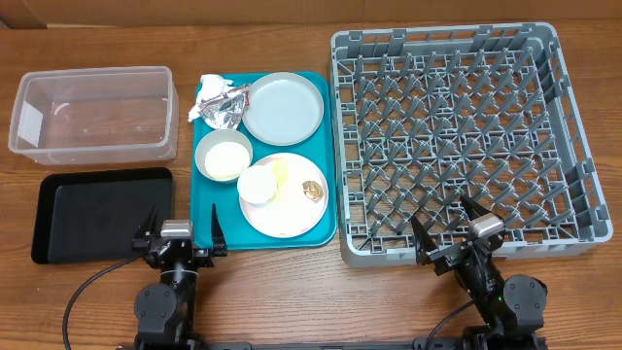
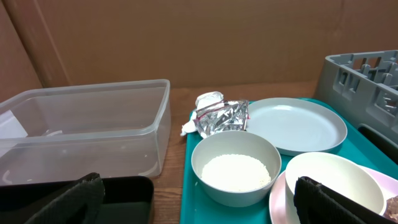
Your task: Sort waste into correct bins and load items into the dishwasher rack
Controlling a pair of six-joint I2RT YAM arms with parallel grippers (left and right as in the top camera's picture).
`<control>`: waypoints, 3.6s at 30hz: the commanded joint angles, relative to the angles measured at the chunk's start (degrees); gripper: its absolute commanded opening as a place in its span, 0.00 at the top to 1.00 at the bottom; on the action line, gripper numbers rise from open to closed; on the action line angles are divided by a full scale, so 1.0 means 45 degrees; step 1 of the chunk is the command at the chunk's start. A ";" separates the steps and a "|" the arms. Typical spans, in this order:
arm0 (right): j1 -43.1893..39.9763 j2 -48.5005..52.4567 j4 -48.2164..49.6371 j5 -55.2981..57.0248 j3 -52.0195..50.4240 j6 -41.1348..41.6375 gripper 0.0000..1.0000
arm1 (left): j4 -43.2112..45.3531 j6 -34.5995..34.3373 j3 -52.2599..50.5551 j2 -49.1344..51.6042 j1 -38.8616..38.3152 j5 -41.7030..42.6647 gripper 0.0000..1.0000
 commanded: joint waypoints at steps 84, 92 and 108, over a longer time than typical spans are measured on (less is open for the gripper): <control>-0.0034 0.3308 -0.3653 -0.1579 0.7062 0.1715 0.00 | -0.3745 -0.2608 0.6567 0.2210 0.0126 0.4391 0.00; -0.0034 0.9437 -0.9758 -0.1554 1.3163 0.1642 0.00 | -0.8233 -0.2603 1.1968 0.8029 0.0126 0.4940 0.00; -0.0034 1.3134 -1.0486 -0.3366 1.4824 0.1807 0.00 | -1.0579 -0.2754 1.3678 1.3372 0.0126 0.4745 0.00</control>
